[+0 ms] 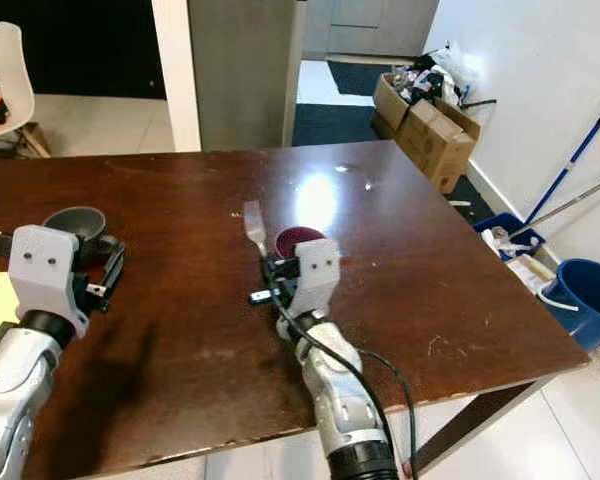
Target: Setting the table
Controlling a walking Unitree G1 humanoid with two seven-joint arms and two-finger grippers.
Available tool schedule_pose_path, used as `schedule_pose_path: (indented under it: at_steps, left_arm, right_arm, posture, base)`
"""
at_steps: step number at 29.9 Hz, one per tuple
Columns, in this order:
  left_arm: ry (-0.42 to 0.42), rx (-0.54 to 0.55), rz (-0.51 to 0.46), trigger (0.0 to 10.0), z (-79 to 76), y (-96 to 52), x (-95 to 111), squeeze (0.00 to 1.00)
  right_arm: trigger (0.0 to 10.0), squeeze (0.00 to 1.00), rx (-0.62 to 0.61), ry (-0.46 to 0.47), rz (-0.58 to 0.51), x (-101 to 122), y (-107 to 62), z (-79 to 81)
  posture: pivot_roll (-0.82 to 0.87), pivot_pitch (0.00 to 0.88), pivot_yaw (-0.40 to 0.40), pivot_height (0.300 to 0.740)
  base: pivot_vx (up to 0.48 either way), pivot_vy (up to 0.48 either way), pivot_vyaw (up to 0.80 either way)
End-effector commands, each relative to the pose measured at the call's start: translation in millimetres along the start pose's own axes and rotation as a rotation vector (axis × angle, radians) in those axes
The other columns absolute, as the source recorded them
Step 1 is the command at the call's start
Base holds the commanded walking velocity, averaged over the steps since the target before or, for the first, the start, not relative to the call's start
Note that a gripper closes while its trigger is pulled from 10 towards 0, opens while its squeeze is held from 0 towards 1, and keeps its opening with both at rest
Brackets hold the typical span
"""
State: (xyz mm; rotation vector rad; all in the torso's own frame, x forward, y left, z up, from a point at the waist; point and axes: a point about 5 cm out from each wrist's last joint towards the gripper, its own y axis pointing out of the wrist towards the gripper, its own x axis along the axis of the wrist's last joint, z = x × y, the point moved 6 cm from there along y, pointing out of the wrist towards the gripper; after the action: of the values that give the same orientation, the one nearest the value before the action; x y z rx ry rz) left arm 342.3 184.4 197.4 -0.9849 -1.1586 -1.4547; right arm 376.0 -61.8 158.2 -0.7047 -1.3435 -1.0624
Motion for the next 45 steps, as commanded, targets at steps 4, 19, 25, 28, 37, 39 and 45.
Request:
schedule_pose_path:
  at_steps: [4,19,25,28,37,39,45]
  left_arm:
    - [-0.002,-0.024,0.017,10.0,-7.2,0.5,-3,0.0]
    - [0.016,-0.149,0.055,10.0,-30.8,1.1,-5,0.0]
    - [0.011,-0.141,0.049,10.0,-31.3,1.6,-4,0.0]
    - [0.014,-0.137,0.052,10.0,-30.6,1.7,-5,0.0]
    - [0.016,-0.136,0.048,10.0,-30.6,2.5,-4,0.0]
    - [0.016,-0.135,0.048,10.0,-30.9,2.7,-4,0.0]
    - [0.02,-0.134,0.052,10.0,-30.8,2.8,-5,0.0]
  right_arm:
    - [10.0,0.0,-0.015,0.015,0.023,-7,-3.0,-1.9]
    - [10.0,0.0,-0.037,0.054,0.013,-6,-4.5,-5.2]
    - [10.0,0.0,-0.05,0.06,0.008,-5,-4.6,-7.2]
    - [10.0,0.0,-0.055,0.059,0.01,-5,-4.3,-8.0]
    - [10.0,0.0,-0.076,0.044,0.014,-6,-4.9,-11.3]
    - [10.0,0.0,-0.082,0.046,0.011,-6,-4.8,-12.4]
    - [10.0,0.0,-0.096,0.05,0.0,-3,-3.8,-14.5]
  posture:
    - [0.1,0.02,0.059,0.74]
    - [0.09,0.012,0.062,0.74]
    - [0.09,0.014,0.06,0.74]
    - [0.09,0.016,0.06,0.74]
    - [0.09,0.021,0.061,0.74]
    - [0.09,0.022,0.062,0.74]
    - [0.09,0.024,0.064,0.74]
  base:
    - [0.0,0.0,0.0]
    - [0.0,0.0,0.0]
    - [0.0,0.0,0.0]
    - [0.0,0.0,0.0]
    - [0.0,0.0,0.06]
    - [0.0,0.0,0.77]
    - [0.0,0.0,0.78]
